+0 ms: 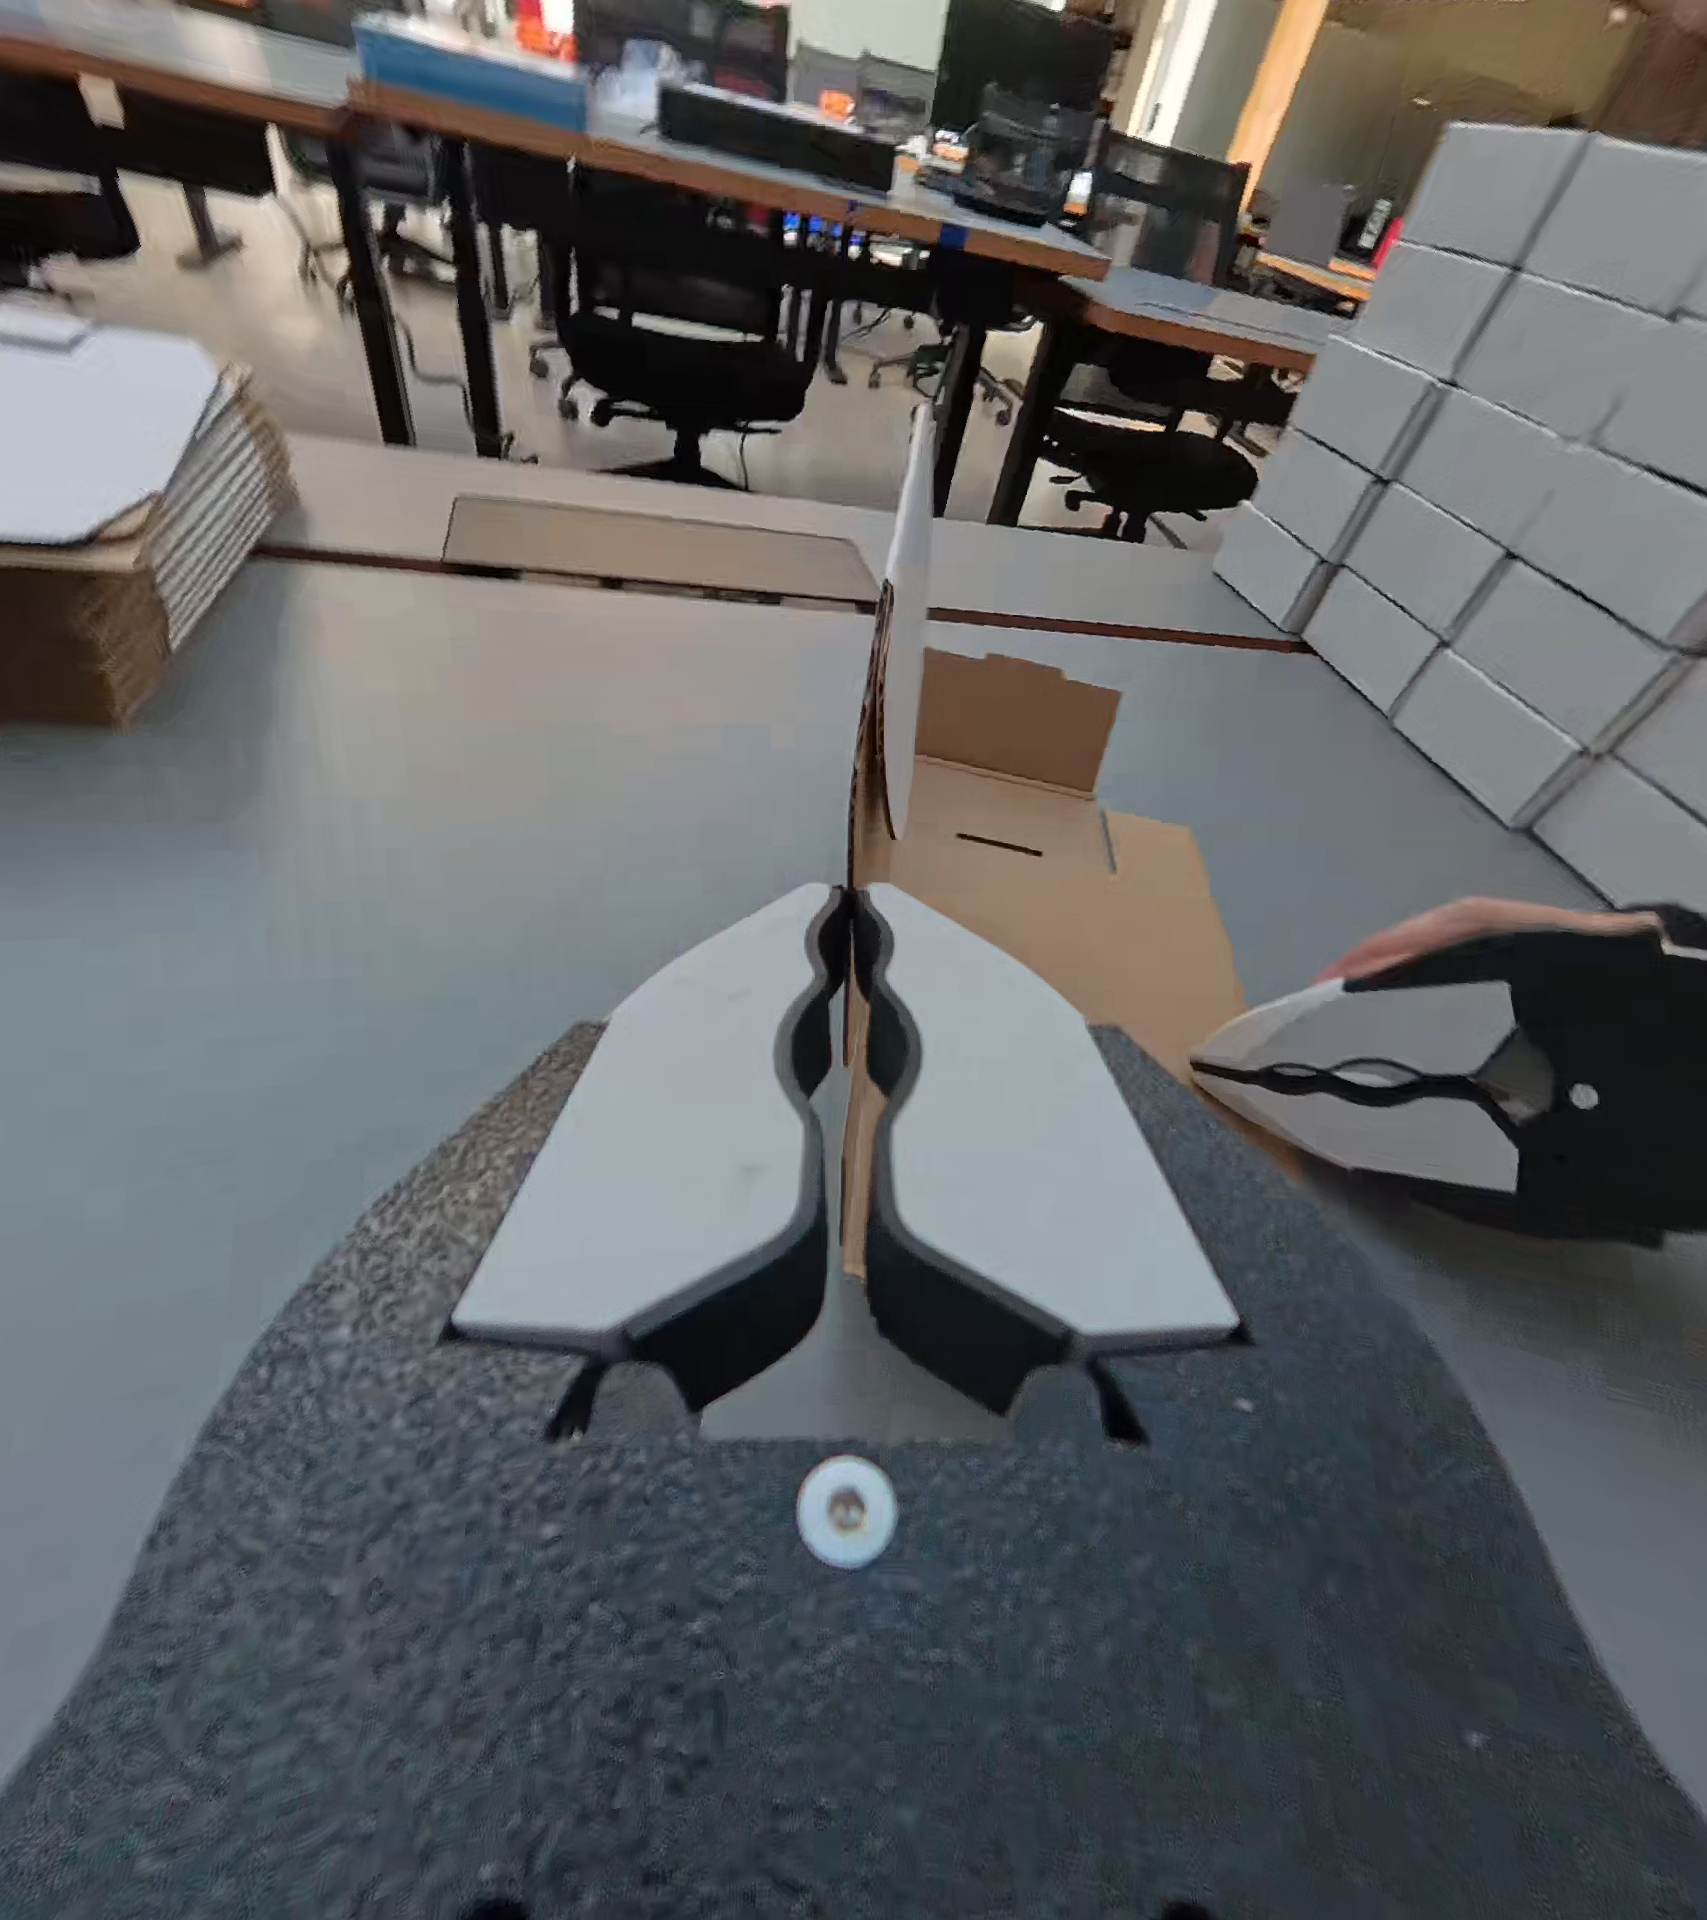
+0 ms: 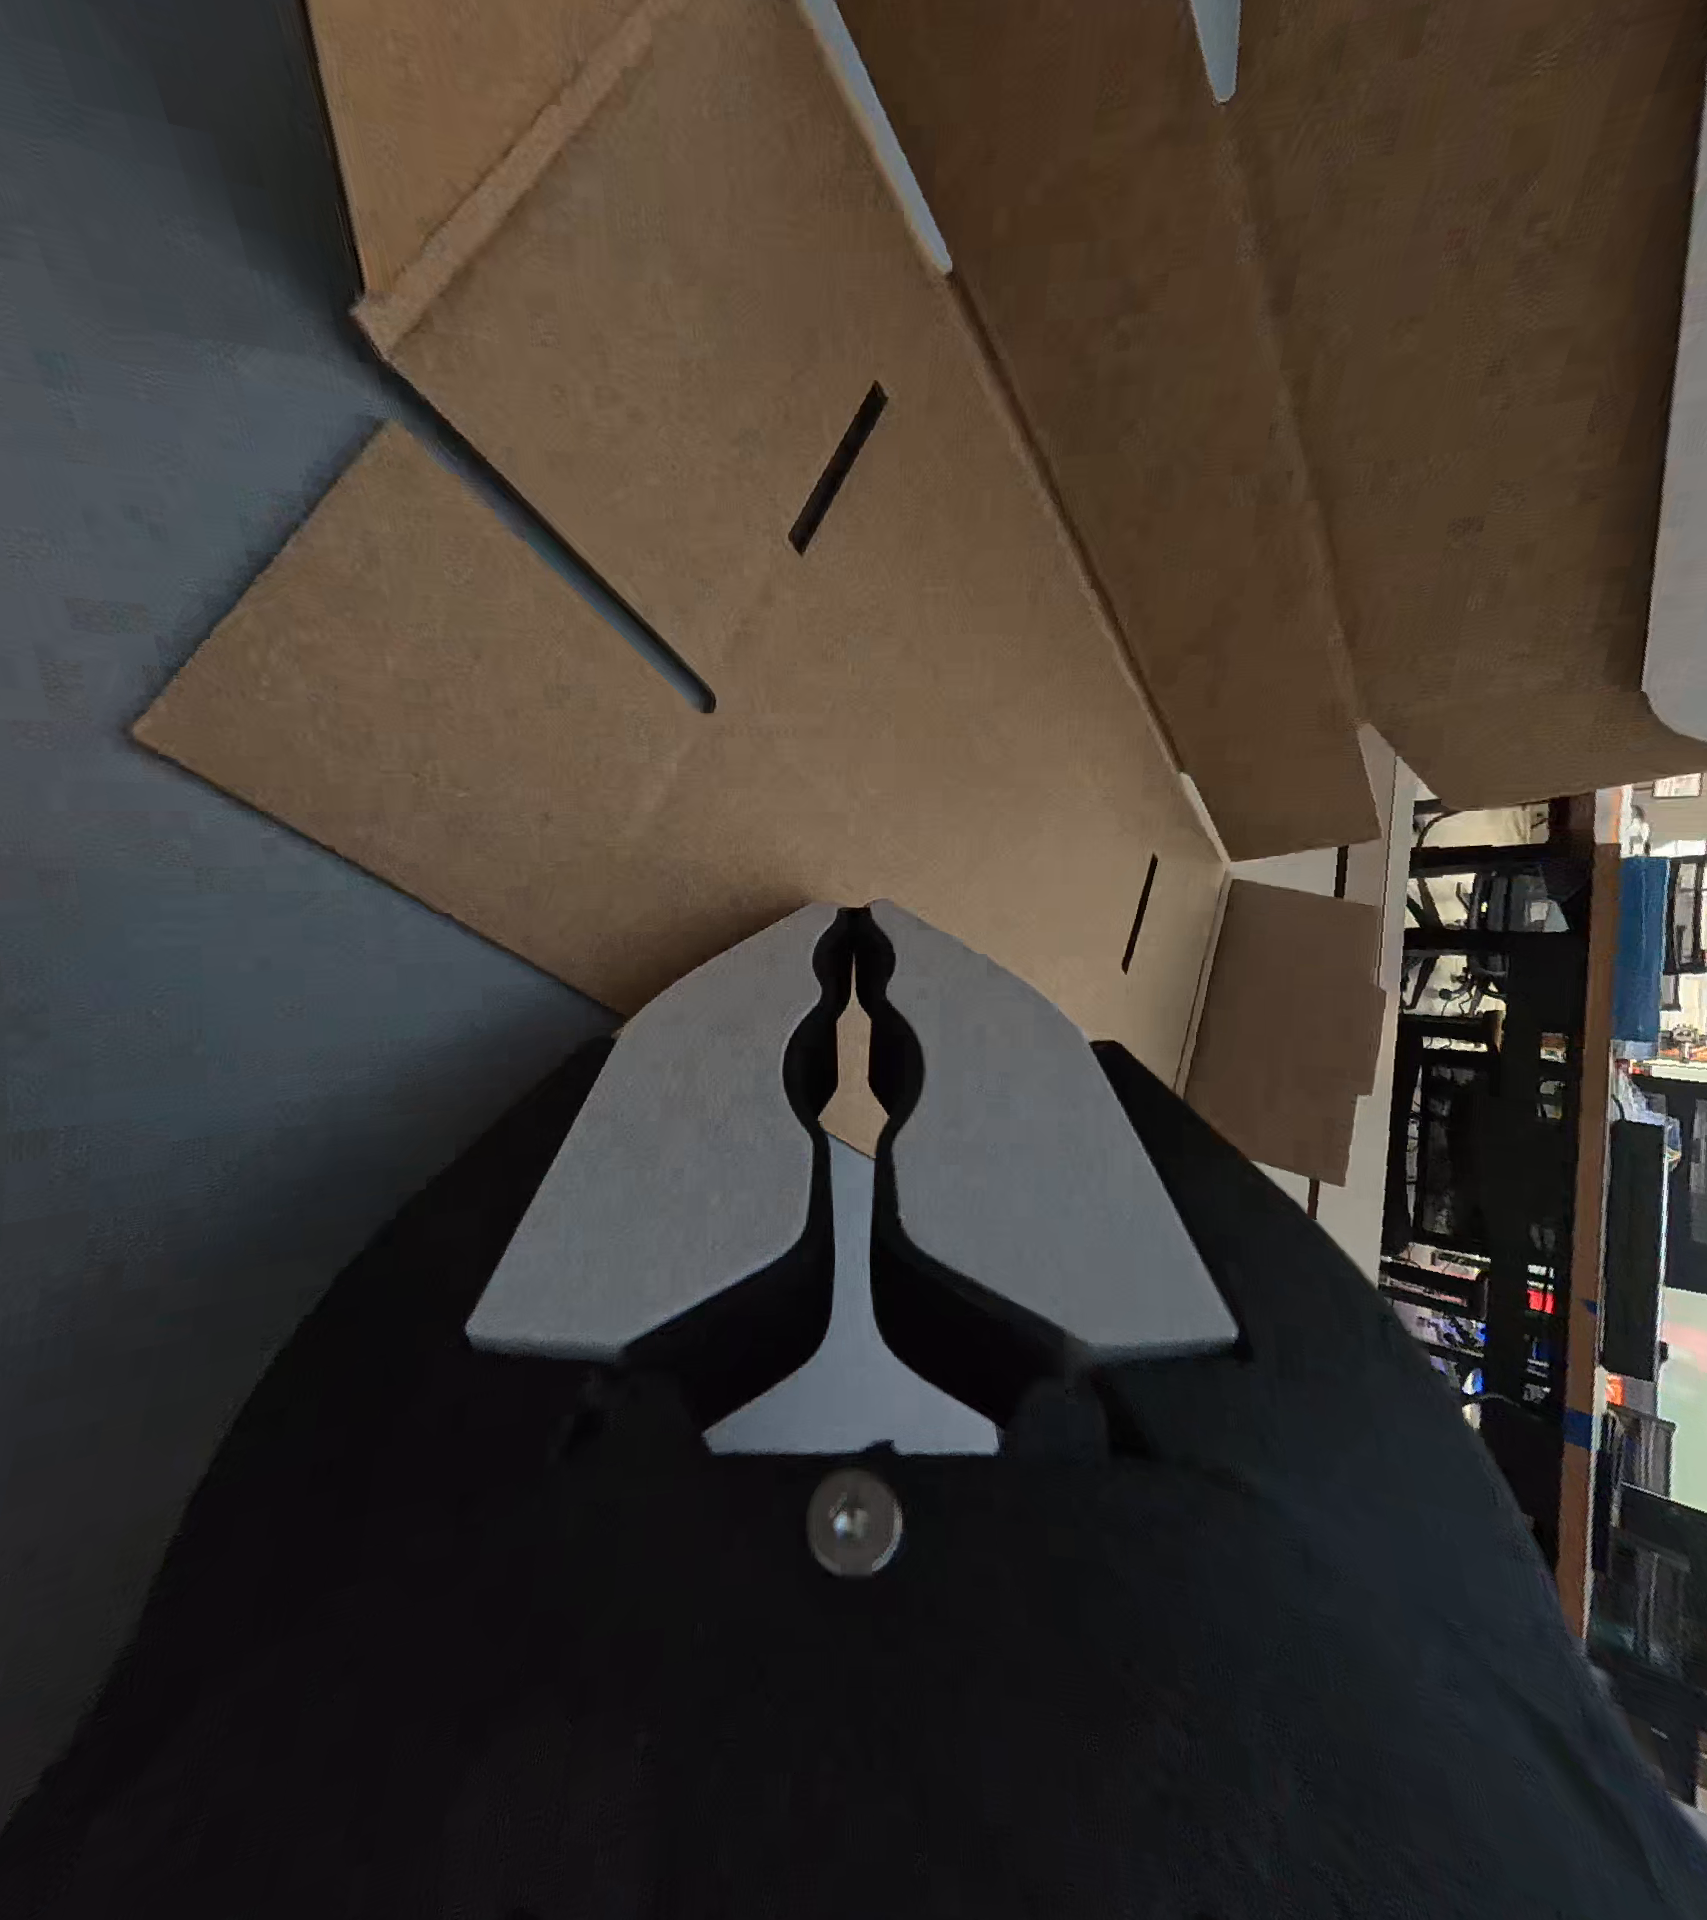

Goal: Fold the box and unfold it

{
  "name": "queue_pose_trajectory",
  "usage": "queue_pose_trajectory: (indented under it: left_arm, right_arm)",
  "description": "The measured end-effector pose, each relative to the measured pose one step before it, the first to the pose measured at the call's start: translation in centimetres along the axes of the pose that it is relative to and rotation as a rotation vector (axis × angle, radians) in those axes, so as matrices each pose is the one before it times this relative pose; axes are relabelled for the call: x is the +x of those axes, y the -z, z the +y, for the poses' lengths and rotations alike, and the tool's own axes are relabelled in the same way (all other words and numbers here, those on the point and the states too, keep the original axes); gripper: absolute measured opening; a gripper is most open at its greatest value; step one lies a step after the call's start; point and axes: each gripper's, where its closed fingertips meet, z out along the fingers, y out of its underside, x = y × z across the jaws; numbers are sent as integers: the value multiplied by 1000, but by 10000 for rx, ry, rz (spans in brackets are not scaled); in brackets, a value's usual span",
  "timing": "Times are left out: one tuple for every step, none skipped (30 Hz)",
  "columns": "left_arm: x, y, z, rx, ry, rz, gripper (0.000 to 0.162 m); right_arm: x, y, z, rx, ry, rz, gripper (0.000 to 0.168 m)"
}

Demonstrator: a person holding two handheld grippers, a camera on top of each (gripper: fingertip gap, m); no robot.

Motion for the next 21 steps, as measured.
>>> queue_pose_trajectory:
  left_arm:
    - [-2154,-455,466,-326,1122,-270,1]
    - [-2058,-593,262,-257,736,-317,2]
    - [-1665,-670,229,-262,363,-301,3]
    - [-1272,-736,330,-312,63,-296,4]
    - [-876,-708,182,-195,-222,-283,6]
    - [-756,-714,228,-206,-509,-410,8]
    - [-843,-716,374,-350,-797,-640,10]
    - [-842,-677,456,-445,-959,-775,12]
    - [-545,-666,526,-509,-1088,-685,14]
    - [-161,-640,556,-595,-1138,-508,15]
    - [167,-524,235,-417,-1126,-357,17]
    - [399,-345,-155,-119,-1174,-229,13]
    - [314,-233,-197,-76,-1198,-248,7]
    - [21,-165,-150,-144,-1135,-347,7]
    - [-272,56,-159,-219,-958,-393,11]
    - [-433,344,-389,-127,-679,-350,13]
    - [-593,616,-707,47,-406,-313,13]
    - [-405,774,-978,180,-266,-104,12]
    - [81,798,-1221,282,-269,228,10]
    - [536,748,-1261,268,-345,448,6]
    - [740,680,-1063,96,-359,530,5]
  right_arm:
    - [-11,-4,-26,-17,275,-44,0]
    - [-21,-4,-18,-18,121,-78,0]
    - [-15,-12,-5,-7,21,-94,0]
    - [-11,-6,-6,11,-28,-92,0]
    - [-9,0,-5,21,-50,-75,0]
    - [-10,7,-21,40,10,-33,0]
    - [-9,-3,-13,41,10,1,0]
    - [5,3,-13,32,-10,16,0]
    - [-4,2,-2,28,21,20,0]
    - [-2,6,-12,14,11,12,0]
    - [-3,-8,-6,-2,-26,-13,0]
    - [-3,-1,-13,6,-25,-17,0]
    - [-7,-3,-6,26,-4,-4,0]
    - [-2,9,-13,45,-14,5,0]
    - [-16,12,-30,63,-21,18,0]
    - [-28,30,-31,79,-1,20,0]
    - [-73,54,-57,77,-5,-32,0]
    - [-93,73,-41,48,-16,-88,0]
    - [-77,48,-38,31,-19,-80,0]
    - [-15,2,-7,16,-5,-39,0]
    - [-11,-2,-8,10,0,-30,0]
